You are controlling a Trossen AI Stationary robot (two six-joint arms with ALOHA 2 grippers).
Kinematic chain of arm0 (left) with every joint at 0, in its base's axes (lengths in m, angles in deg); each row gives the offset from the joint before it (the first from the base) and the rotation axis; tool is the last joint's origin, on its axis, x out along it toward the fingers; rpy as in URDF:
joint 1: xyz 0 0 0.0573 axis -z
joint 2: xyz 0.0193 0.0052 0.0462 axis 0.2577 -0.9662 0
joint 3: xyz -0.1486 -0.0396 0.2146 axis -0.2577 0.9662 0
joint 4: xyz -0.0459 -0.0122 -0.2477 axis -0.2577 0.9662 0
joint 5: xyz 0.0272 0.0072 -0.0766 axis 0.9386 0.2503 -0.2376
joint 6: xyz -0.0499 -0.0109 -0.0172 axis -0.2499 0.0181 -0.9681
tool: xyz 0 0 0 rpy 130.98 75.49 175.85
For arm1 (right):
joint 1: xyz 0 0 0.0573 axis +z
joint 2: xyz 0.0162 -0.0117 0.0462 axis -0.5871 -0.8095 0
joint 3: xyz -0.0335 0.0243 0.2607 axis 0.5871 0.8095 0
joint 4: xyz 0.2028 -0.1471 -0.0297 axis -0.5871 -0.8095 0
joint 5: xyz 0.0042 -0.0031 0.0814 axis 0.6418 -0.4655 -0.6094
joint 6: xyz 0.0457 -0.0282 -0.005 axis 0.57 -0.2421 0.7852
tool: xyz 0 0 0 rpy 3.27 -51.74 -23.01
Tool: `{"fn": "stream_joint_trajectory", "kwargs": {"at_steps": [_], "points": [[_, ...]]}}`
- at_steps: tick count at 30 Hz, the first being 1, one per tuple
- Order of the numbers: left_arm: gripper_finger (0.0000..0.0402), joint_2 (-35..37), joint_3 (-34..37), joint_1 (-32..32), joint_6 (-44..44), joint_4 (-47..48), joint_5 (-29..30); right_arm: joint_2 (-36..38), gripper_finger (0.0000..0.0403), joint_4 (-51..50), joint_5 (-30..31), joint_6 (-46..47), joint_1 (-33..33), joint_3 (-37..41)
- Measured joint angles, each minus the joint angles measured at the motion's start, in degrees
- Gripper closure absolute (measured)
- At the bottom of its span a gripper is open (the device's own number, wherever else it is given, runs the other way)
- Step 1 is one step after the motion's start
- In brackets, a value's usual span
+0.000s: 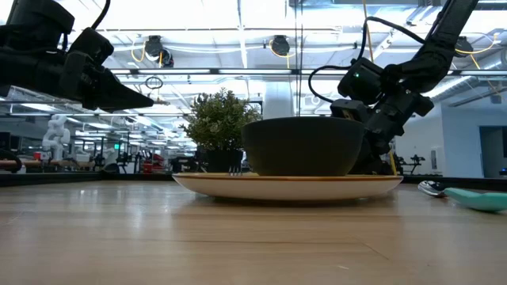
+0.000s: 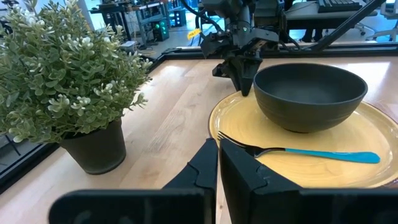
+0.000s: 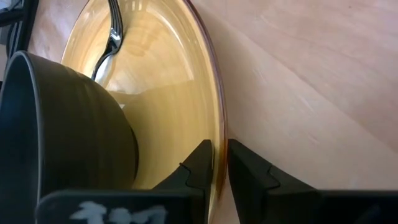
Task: Set table place
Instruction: Adjust the yellow plate
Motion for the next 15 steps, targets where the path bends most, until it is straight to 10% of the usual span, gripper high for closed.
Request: {"fn": "stream_joint_trajectory", "kwargs": {"at_steps": [15], "points": [[0.0378,0.0,0.0,0.0,-0.4,0.0,0.0,0.0,0.0307,-2.7,0.2,-1.7,0.0,0.1]]}}
